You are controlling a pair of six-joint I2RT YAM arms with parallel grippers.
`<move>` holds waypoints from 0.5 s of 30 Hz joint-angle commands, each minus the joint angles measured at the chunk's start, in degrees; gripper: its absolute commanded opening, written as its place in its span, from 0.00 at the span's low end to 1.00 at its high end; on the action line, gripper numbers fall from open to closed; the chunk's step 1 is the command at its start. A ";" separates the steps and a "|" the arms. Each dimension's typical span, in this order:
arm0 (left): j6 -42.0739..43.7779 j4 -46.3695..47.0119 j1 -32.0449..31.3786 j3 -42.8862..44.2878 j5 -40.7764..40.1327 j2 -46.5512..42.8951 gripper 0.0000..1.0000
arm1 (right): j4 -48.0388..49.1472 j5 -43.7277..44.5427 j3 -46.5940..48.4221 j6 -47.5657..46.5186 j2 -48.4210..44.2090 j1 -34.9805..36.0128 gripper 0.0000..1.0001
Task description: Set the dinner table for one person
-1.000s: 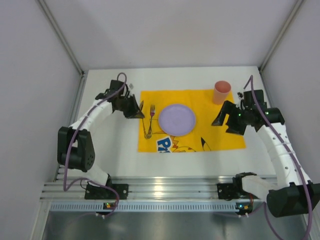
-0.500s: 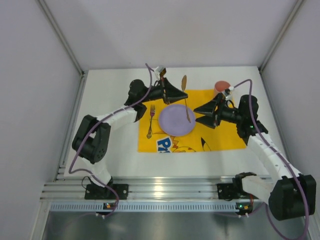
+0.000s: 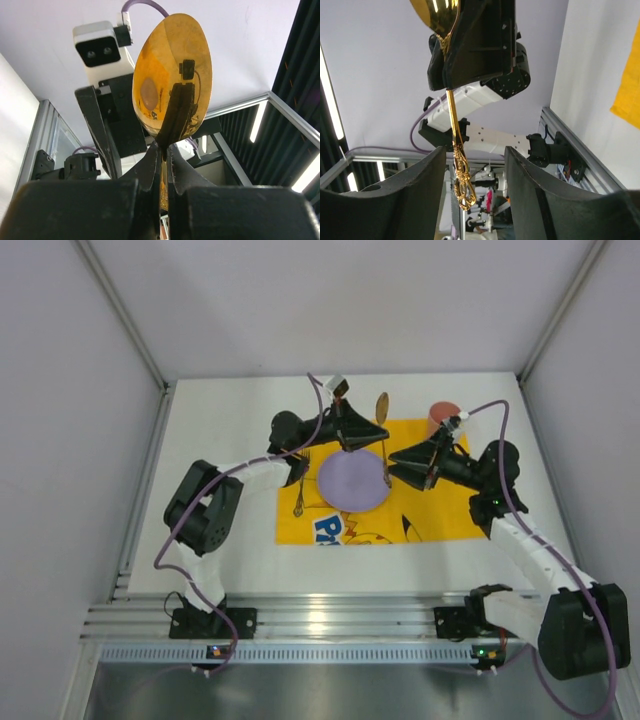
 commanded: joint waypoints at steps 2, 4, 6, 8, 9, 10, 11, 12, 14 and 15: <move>0.46 6.49 -1.11 3.73 -0.93 2.03 0.00 | 6.01 -1.22 1.05 1.98 -0.59 2.00 0.49; 1.07 6.14 -1.46 3.91 -1.01 2.56 0.00 | 5.93 -1.31 1.49 2.07 -0.42 2.44 0.41; 1.43 5.88 -1.72 3.73 -1.10 2.92 0.00 | 5.66 -1.40 1.75 2.07 -0.41 2.53 0.26; 2.83 5.09 -1.98 3.30 -1.10 3.09 0.00 | 5.40 -1.84 1.67 1.98 -0.24 2.61 0.13; 2.84 4.74 -1.99 3.29 -1.19 3.01 0.00 | 5.22 -2.01 1.67 1.98 -0.24 2.53 0.08; 3.79 4.47 -1.99 2.77 -1.28 2.83 0.00 | 4.70 -2.10 1.75 1.20 -0.32 2.53 0.02; 4.24 3.25 -1.99 2.68 -1.19 2.66 0.00 | 2.52 -2.28 1.84 0.49 -0.59 2.61 0.00; 5.46 2.46 -1.99 2.77 -0.93 2.57 0.00 | 1.19 -2.28 2.19 -1.17 -0.76 2.53 0.00; 7.22 -1.13 -1.99 2.68 -0.14 1.69 0.09 | -3.53 -2.54 2.89 -3.20 -1.20 2.61 0.00; 8.36 -2.63 -1.99 2.68 0.30 1.25 0.21 | -5.39 -2.63 3.33 -4.42 -1.29 2.61 0.00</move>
